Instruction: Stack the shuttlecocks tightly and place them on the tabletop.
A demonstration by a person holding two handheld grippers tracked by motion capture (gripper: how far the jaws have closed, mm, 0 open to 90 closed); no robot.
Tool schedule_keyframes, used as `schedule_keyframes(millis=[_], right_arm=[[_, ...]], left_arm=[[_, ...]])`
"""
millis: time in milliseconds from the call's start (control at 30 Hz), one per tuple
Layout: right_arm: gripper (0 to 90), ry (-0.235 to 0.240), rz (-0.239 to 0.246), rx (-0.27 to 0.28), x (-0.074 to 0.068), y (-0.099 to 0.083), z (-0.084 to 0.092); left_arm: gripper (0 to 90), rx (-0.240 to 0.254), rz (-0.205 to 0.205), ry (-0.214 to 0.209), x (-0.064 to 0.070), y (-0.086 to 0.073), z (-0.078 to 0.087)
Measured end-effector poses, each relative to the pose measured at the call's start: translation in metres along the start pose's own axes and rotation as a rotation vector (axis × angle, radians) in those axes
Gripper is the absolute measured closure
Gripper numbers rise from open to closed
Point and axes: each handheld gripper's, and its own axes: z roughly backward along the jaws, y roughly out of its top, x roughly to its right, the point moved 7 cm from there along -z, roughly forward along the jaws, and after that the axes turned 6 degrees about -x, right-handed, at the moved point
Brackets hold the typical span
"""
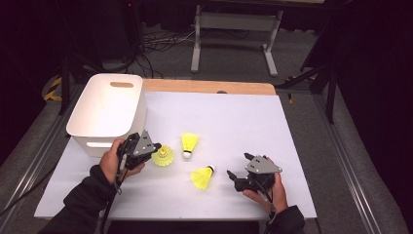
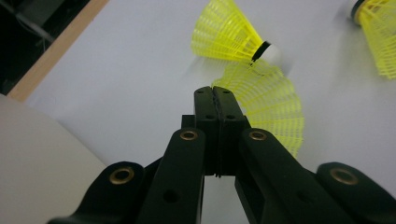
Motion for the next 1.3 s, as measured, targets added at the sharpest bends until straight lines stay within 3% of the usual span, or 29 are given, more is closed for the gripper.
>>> schedule_keyframes(millis=[167,200,300,467,567,667,833,867,1067,1300], right_arm=[[17.1,0.002,0.002,-0.001,0.000,0.000,0.000],[17.0,0.003,0.001,-0.001,0.000,0.000,0.000],[17.0,0.005,0.002,-0.003,0.000,0.000,-0.001],[17.0,0.005,0.003,0.002,0.000,0.000,0.001],[17.0,0.008,-0.004,0.000,0.001,-0.001,0.000],[16.9,0.009,-0.002,-0.003,0.000,-0.001,0.000],[16.8,0.011,0.003,-0.002,-0.001,0.000,0.000],[16.8,0.014,0.003,-0.003,-0.001,0.000,0.000],[16.7,0.019,0.000,-0.006,0.000,-0.001,0.000],[16.4,0.026,0.003,-0.011,-0.002,-0.002,-0.002]], left_arm=[[90.0,-0.059,0.055,0.046,-0.007,0.002,-0.008],[90.0,-0.065,0.079,0.051,-0.009,0.006,-0.010],[90.0,-0.069,0.098,0.057,-0.011,0.011,-0.012],[90.0,-0.093,0.086,0.102,-0.009,0.008,-0.004],[90.0,-0.110,0.100,0.128,-0.012,0.002,0.002],[89.9,-0.150,0.090,0.180,-0.015,-0.001,0.002],[89.9,-0.165,0.105,0.155,-0.015,0.000,-0.004],[89.9,-0.169,0.128,0.148,-0.017,0.000,-0.008],[89.7,-0.153,0.157,0.131,-0.018,0.006,-0.018],[88.1,-0.165,0.143,0.141,-0.017,0.021,-0.028]])
